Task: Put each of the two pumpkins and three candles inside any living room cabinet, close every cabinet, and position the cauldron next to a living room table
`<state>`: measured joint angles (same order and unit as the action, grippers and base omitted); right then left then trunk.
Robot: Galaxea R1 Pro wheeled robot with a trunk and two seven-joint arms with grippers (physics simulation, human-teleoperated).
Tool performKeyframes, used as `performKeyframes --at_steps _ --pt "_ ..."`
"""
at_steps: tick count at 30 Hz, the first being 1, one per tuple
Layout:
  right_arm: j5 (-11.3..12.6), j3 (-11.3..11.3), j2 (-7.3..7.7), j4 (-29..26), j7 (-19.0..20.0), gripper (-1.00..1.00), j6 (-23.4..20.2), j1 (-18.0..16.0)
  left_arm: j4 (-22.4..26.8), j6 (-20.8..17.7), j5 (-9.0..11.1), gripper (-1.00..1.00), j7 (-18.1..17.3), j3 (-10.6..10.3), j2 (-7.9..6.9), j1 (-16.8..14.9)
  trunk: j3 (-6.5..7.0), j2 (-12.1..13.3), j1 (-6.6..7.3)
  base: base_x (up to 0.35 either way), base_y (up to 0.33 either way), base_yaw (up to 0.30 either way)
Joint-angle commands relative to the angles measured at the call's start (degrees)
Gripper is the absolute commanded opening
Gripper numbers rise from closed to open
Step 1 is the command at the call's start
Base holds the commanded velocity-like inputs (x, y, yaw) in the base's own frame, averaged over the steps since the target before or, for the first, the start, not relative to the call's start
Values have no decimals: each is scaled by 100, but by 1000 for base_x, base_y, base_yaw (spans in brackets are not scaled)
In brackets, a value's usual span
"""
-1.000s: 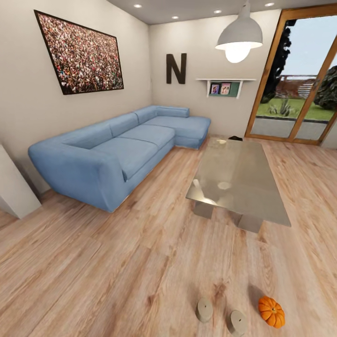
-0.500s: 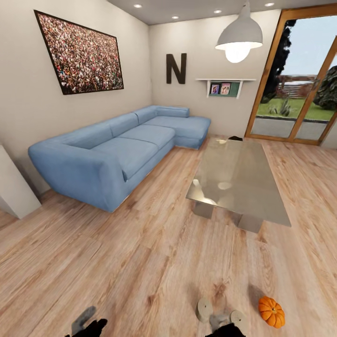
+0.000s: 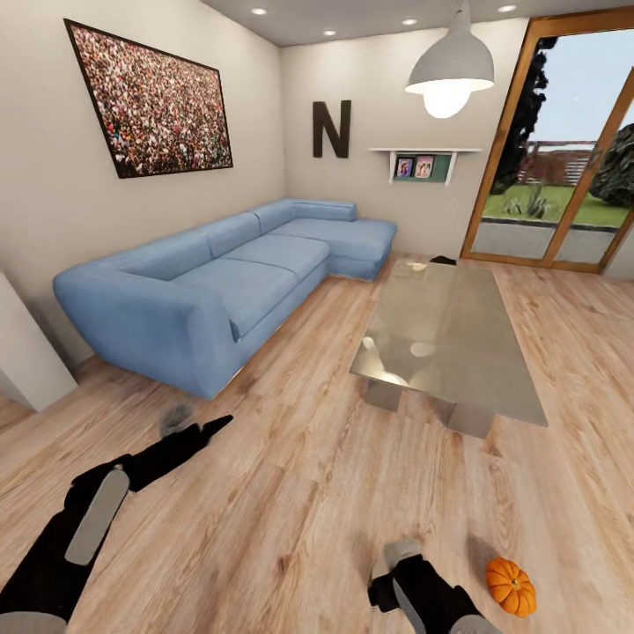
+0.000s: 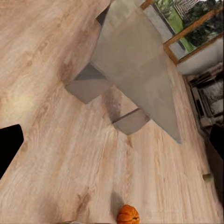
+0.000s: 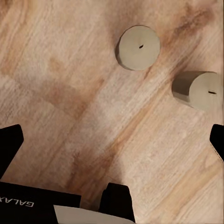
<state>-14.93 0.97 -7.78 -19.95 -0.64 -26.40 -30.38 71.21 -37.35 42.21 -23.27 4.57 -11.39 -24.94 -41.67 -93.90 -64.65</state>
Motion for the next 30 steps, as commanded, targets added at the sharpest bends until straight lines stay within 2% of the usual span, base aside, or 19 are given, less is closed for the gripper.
performKeyframes --at_steps 1,2,3,4,7,9,10,13,22,26,29,30 --pt "3 0 -5 0 -54 100 -2 -17 255 -4 168 100 -36 24 -1 0 0 0 0 0 0 0" --pt "5 3 -9 2 -100 100 0 -32 476 -2 470 100 -76 54 -5 -2 0 0 0 0 0 0" --pt "23 6 -6 4 -140 100 0 -41 649 7 899 100 -137 66 -14 -5 0 0 0 0 0 -5" --pt "35 7 -5 2 -155 100 -2 -43 696 12 1043 100 -176 67 -17 -5 1 0 0 0 0 -46" --pt "46 8 -6 -36 -185 100 -5 -46 762 25 1270 100 -302 48 -13 -2 11 0 0 0 0 -144" --pt "61 21 -3 -26 -186 100 -3 -47 774 20 1313 100 -410 28 11 -2 21 0 0 0 0 -217" --pt "72 35 18 -3 -177 100 1 -47 778 13 1327 100 -624 22 45 -2 27 0 0 0 0 -237" --pt "77 43 29 10 -166 100 3 -47 750 12 1329 100 -934 22 60 -2 44 0 0 0 0 -241" --pt "99 59 31 66 -152 100 3 -47 611 52 1299 100 -994 -18 86 -2 96 0 0 0 0 -243" --pt "105 72 31 69 -155 100 3 -47 605 58 1291 100 -995 -116 165 -2 119 0 0 0 0 -243" --pt "174 83 31 76 -169 100 3 -47 605 58 1290 100 -996 -160 188 -2 136 0 0 0 0 -243" --pt "273 120 34 77 -181 100 3 -47 604 60 1290 100 -996 -184 193 -2 142 0 0 0 0 -244"
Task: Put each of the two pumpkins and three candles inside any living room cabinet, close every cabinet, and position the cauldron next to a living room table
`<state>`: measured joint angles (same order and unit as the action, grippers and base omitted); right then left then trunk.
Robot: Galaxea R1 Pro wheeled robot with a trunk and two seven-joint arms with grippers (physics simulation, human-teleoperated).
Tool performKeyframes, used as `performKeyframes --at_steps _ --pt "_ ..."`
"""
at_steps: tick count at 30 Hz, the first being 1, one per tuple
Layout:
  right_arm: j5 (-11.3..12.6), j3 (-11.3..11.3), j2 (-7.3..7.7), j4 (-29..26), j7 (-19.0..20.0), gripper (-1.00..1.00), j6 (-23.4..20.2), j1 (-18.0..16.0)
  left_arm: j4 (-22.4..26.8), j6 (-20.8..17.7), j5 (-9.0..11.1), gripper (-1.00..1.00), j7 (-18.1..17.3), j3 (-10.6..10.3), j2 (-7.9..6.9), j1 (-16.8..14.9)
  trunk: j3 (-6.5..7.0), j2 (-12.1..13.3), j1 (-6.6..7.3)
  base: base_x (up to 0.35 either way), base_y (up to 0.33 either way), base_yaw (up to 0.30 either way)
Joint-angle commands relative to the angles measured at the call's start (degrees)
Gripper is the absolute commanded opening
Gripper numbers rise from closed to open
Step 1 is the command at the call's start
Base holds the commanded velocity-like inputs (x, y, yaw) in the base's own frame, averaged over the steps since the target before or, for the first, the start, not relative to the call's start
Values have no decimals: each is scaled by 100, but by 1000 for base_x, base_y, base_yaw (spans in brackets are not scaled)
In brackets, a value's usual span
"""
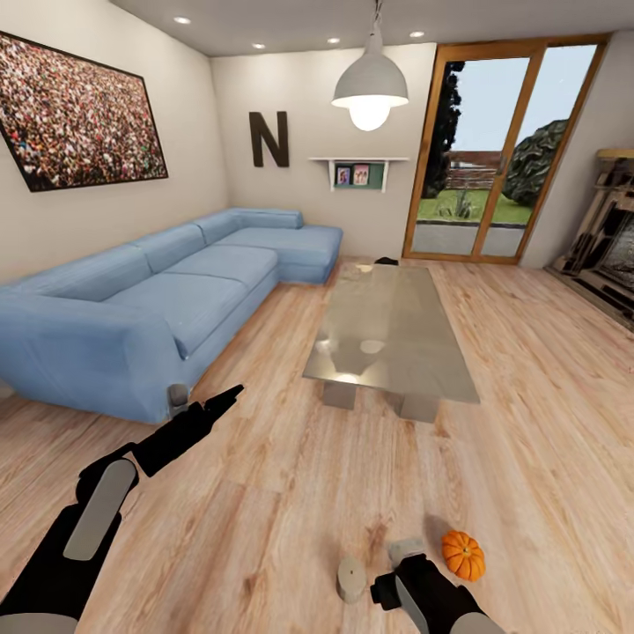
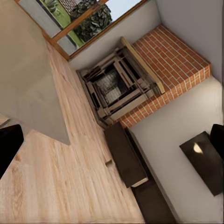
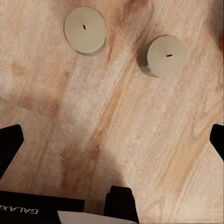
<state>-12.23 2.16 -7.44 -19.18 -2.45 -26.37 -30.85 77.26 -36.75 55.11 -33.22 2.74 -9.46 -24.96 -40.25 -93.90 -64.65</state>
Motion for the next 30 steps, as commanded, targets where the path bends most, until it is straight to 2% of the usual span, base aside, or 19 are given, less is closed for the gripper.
performKeyframes --at_steps 1,4,6,20,24,30 --pt "144 92 -1 3 -9 100 0 0 0 -2 0 100 0 -14 3 0 6 0 0 0 0 -244" --pt "390 345 0 8 -16 100 -4 0 -5 -1 0 100 0 -23 5 0 23 0 0 0 0 -246" --pt "466 446 4 1 -18 100 -2 0 -8 1 0 100 0 -21 6 0 34 0 0 49 0 -248" --pt "510 597 -10 1 -18 100 0 0 -9 1 0 100 0 -20 2 5 95 0 0 282 0 -219" --pt "511 624 -23 2 -18 100 0 0 -9 1 0 100 0 -19 -2 11 97 0 0 95 0 -99" --pt "518 628 -11 2 -10 100 1 0 -9 1 27 100 0 -19 -3 17 97 0 0 3 0 -277"
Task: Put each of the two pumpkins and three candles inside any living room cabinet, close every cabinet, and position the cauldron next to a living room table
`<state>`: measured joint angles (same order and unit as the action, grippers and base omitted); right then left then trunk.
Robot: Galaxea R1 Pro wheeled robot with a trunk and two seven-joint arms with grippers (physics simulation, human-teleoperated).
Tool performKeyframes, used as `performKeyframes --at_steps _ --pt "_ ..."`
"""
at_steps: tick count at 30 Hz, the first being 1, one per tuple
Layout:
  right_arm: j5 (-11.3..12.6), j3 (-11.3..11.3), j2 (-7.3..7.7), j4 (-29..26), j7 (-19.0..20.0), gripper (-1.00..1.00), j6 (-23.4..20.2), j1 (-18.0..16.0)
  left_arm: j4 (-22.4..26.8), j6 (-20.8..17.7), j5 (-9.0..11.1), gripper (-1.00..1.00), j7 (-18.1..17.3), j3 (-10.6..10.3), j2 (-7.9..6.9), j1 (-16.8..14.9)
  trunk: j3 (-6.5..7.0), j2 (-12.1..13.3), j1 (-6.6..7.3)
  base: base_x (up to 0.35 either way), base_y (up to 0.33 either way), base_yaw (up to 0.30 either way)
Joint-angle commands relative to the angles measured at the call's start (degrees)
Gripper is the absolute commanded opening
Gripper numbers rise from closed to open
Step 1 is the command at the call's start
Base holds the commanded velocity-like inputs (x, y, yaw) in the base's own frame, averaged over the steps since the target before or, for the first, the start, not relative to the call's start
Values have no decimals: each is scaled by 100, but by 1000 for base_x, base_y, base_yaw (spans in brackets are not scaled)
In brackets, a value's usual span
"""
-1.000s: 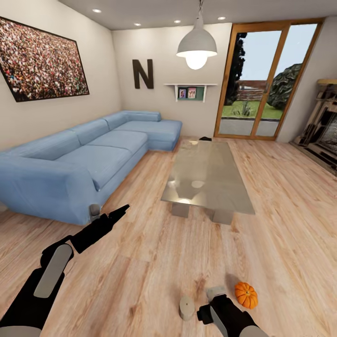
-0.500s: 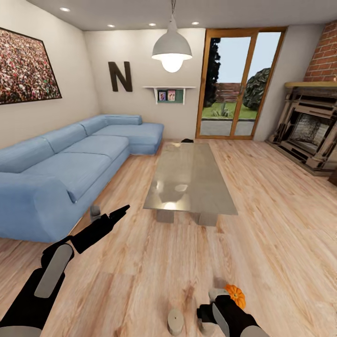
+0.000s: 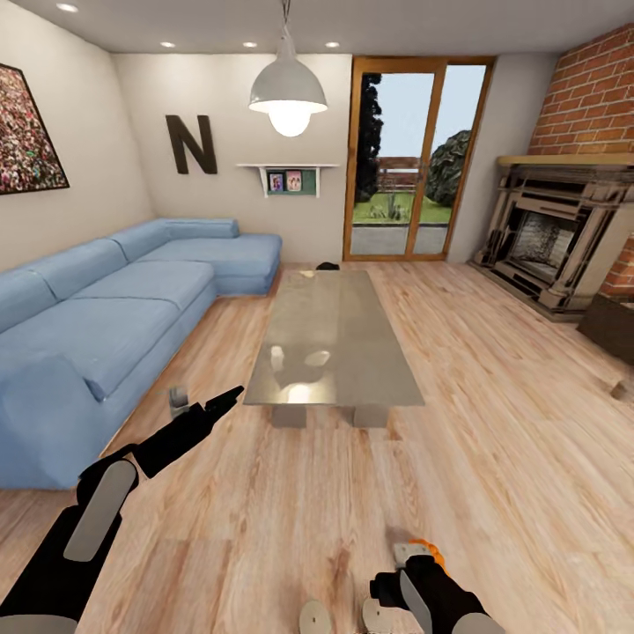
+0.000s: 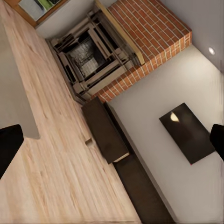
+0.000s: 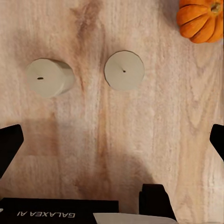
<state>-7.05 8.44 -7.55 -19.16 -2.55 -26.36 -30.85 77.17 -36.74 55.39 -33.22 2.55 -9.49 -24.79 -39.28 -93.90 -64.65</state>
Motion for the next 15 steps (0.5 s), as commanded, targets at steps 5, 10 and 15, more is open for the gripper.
performKeyframes --at_steps 5,10,15 --pt "101 1 12 3 0 100 -1 0 0 0 7 100 -7 0 0 0 0 0 0 0 0 -285" --pt "149 0 5 8 0 100 -1 0 -1 0 8 100 -9 0 0 8 0 0 0 0 0 -223" --pt "108 -41 -17 15 10 100 30 0 -7 0 15 100 -9 0 1 16 0 0 0 0 0 -32"
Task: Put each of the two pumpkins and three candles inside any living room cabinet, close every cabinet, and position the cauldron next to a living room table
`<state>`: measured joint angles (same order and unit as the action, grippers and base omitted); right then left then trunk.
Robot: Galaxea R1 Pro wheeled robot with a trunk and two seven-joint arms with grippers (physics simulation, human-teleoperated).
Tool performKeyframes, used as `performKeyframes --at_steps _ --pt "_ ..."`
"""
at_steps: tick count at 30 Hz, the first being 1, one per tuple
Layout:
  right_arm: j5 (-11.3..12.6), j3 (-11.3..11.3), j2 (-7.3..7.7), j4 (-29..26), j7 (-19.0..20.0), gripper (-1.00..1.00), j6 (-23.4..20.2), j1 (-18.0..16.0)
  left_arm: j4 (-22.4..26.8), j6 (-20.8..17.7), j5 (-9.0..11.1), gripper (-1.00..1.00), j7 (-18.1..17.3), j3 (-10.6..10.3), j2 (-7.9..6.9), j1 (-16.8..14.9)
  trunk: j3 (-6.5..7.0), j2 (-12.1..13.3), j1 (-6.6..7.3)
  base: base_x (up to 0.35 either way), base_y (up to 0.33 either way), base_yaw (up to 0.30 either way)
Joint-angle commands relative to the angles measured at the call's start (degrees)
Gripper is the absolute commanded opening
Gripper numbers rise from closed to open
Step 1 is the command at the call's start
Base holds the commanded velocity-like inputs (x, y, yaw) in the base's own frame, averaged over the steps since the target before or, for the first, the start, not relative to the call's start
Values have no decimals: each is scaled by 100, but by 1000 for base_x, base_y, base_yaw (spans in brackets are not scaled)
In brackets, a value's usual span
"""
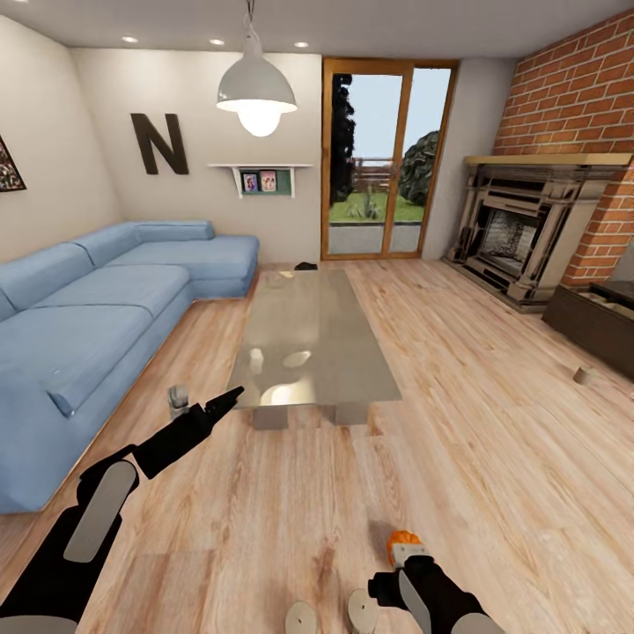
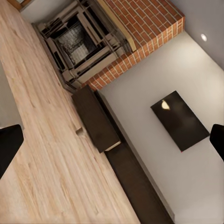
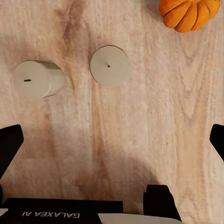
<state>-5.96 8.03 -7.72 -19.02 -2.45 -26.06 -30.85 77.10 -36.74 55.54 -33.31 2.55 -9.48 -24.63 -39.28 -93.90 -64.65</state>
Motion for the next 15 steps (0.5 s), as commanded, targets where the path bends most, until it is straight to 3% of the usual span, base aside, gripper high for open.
performKeyframes --at_steps 1,11,15 --pt "-34 -22 -3 -4 -9 100 15 0 -1 3 1 100 0 0 6 1 0 0 0 0 0 -3" --pt "-63 -46 11 -85 1 100 39 0 -160 17 9 100 -6 6 120 9 0 0 0 0 0 0" --pt "-63 -50 5 -105 13 100 40 -17 -286 18 8 100 -138 19 128 10 -72 -160 -88 0 0 0"
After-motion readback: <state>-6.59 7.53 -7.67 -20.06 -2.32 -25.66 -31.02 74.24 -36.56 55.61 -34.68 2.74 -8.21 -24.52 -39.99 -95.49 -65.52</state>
